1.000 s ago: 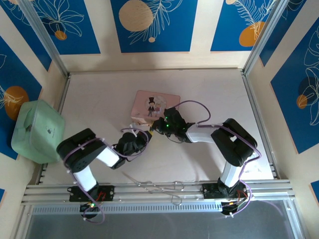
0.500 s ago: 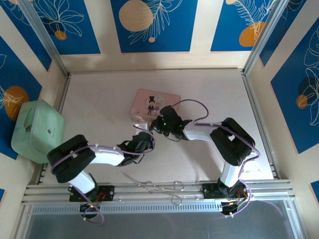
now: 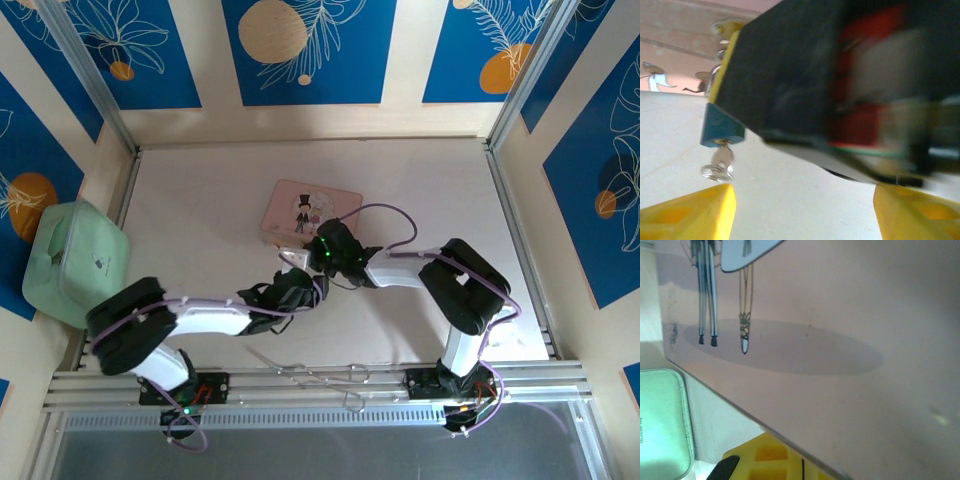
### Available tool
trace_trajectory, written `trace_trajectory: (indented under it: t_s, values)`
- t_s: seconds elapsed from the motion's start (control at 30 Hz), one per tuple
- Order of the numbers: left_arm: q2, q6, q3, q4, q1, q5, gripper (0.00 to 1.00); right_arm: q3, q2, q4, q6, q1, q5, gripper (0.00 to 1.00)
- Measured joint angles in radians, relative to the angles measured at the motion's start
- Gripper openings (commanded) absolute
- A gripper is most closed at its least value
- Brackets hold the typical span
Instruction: Unlock the padlock with the key
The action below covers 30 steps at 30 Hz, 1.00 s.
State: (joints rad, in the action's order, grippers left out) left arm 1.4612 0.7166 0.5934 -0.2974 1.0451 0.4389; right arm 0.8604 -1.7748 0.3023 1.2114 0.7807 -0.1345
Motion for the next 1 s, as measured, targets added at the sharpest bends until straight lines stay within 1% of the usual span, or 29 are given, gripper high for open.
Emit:
trace_trajectory:
  t_s: [0.07,0.13,0.2,0.27,0.37,0.43,0.53,0.6,0.73,0.87,1.0]
  values:
    - [-0.1,0.052,0.005,0.076,-0.001,-0.036,0.63,-0.026,0.004,0.052,-0.036,-0.016,0.038,0.0]
    - [-0.211,0.113,0.006,0.148,-0.026,-0.068,0.58,-0.051,0.01,0.092,-0.071,-0.031,0.071,0.0]
    - [-0.319,0.175,0.002,0.206,-0.074,-0.106,0.5,-0.075,0.022,0.114,-0.102,-0.038,0.1,0.0]
    - [-0.426,0.231,-0.023,0.248,-0.139,-0.15,0.45,-0.093,0.038,0.113,-0.125,-0.039,0.122,0.0]
    - [-0.529,0.293,-0.079,0.303,-0.225,-0.211,0.44,-0.105,0.051,0.104,-0.143,-0.039,0.138,0.0]
    - [-0.553,0.316,-0.109,0.336,-0.264,-0.248,0.44,-0.109,0.053,0.106,-0.15,-0.039,0.142,0.0]
    - [-0.554,0.336,-0.147,0.338,-0.287,-0.296,0.45,-0.128,0.054,0.142,-0.155,-0.04,0.152,0.0]
    - [-0.533,0.354,-0.174,0.303,-0.291,-0.332,0.42,-0.151,0.058,0.182,-0.157,-0.046,0.175,0.0]
    - [-0.431,0.4,-0.218,0.185,-0.295,-0.403,0.4,-0.169,0.059,0.218,-0.165,-0.057,0.206,0.0]
    - [-0.35,0.434,-0.229,0.07,-0.298,-0.448,0.39,-0.176,0.056,0.235,-0.167,-0.061,0.216,0.0]
    - [-0.239,0.468,-0.229,-0.087,-0.306,-0.503,0.38,-0.182,0.054,0.257,-0.169,-0.062,0.221,0.0]
